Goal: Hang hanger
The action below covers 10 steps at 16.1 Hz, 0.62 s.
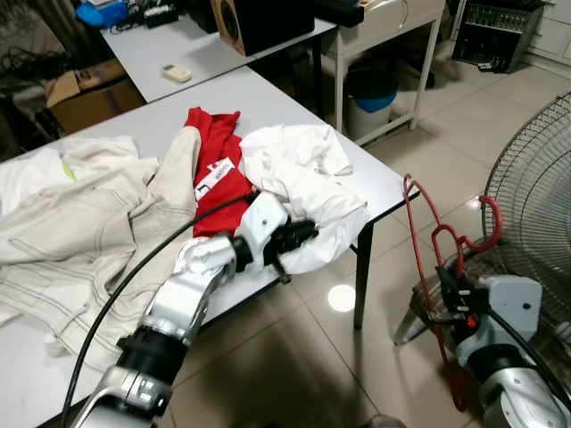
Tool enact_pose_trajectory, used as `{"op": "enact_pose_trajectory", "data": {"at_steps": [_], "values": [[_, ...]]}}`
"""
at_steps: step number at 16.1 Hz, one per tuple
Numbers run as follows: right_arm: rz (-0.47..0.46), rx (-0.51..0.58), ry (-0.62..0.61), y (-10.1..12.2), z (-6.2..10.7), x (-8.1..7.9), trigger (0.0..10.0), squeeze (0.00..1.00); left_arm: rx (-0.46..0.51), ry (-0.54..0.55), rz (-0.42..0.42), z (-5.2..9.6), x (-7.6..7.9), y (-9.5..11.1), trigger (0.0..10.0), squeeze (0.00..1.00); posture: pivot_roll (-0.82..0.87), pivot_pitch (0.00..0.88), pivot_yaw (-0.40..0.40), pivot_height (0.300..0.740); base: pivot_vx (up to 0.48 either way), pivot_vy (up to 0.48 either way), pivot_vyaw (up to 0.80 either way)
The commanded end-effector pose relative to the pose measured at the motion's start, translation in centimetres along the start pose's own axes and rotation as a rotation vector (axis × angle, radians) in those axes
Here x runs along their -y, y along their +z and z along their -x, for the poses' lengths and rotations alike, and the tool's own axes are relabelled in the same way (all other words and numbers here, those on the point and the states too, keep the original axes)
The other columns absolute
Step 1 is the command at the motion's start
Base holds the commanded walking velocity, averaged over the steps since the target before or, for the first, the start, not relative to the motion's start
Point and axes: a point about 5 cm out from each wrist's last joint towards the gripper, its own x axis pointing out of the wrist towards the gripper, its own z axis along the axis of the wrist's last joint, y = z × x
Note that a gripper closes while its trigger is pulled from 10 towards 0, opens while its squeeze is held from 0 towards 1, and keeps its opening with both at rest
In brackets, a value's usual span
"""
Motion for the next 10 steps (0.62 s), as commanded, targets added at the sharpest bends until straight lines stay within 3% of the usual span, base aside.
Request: {"op": "enact_pose_trajectory", "data": {"at_steps": [1, 5, 8, 9, 10], "values": [[-0.001, -0.007, 0.028, -0.1, -0.2, -0.4, 10.0, 0.0, -0.012, -0.009, -0.014, 0.4, 0.2, -0.1, 10.0, 1.0, -0.16, 0.044, 0.115, 0.74, 0.0, 0.0, 0.0], [0.004, -0.01, 0.058, 0.0, -0.7, -0.6, 10.0, 0.0, -0.04, 0.0, -0.033, 0.8, 0.8, -0.8, 10.0, 1.0, -0.15, 0.049, 0.089, 0.74, 0.0, 0.0, 0.0], [0.014, -0.012, 0.076, 0.0, -0.8, -0.8, 10.0, 0.0, -0.103, 0.093, -0.095, 0.8, 0.2, -1.6, 10.0, 1.0, -0.15, 0.05, 0.085, 0.74, 0.0, 0.0, 0.0], [0.014, -0.011, 0.079, 0.0, -0.9, -0.8, 10.0, 0.0, -0.142, 0.104, -0.119, 0.8, 0.1, -2.1, 10.0, 0.15, -0.15, 0.05, 0.084, 0.74, 0.0, 0.0, 0.0], [0.013, -0.011, 0.08, 0.0, -0.9, -0.8, 10.0, 0.0, -0.184, 0.085, -0.136, 0.8, 0.4, -2.7, 10.0, 0.0, -0.15, 0.05, 0.085, 0.74, 0.0, 0.0, 0.0]]}}
